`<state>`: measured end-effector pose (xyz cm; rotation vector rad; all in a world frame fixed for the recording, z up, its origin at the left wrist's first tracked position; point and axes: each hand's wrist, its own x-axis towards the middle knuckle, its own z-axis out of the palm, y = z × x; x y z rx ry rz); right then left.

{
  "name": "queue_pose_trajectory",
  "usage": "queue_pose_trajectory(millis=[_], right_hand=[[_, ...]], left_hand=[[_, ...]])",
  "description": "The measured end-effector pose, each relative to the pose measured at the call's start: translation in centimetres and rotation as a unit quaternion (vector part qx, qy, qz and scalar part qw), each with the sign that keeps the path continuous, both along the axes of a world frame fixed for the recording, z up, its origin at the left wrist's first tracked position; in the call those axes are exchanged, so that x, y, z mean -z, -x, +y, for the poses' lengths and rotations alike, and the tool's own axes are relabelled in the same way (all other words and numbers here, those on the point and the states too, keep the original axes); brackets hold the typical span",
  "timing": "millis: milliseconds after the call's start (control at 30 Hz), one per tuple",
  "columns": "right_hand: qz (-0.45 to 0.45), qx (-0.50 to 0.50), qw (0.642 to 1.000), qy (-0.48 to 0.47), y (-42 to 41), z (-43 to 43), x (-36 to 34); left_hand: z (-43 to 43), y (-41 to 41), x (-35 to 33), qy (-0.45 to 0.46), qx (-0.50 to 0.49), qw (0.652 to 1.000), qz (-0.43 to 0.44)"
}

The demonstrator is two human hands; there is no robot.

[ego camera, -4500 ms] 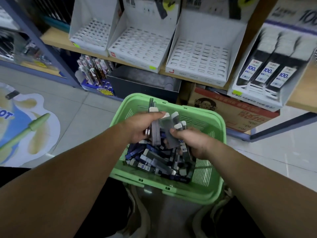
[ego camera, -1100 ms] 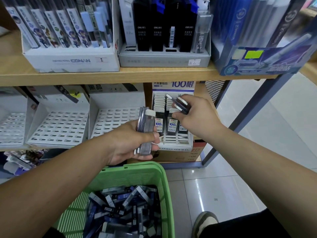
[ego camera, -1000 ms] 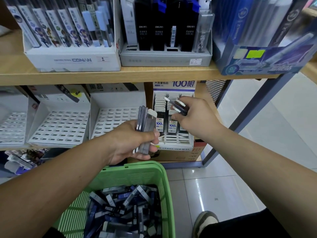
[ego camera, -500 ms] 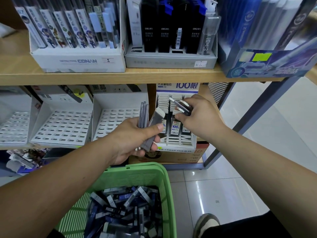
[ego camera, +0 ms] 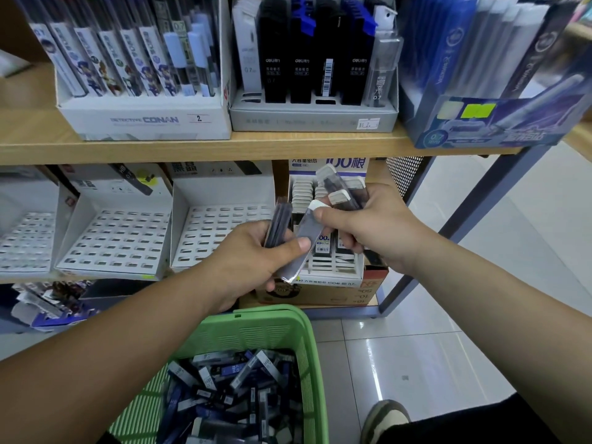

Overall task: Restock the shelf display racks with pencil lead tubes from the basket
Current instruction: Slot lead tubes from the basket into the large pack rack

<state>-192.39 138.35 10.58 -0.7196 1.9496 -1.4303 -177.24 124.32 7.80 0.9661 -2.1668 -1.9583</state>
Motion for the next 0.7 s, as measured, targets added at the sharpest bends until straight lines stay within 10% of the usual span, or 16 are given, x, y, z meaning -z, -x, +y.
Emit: queue_pose_trajectory(millis=[333,700], right_hand=[[-0.022,0.099,0.995,0.018,-0.6,-0.6,0.5],[-0.070,0.063,0.995,0.035,0.0,-0.4,0.7]], left_hand=[[1.0,-0.2,0.2,0.156,-0.001,0.986,0.055],[1.7,-0.3,-0.9,-0.012,0.048,0.998,0.033]])
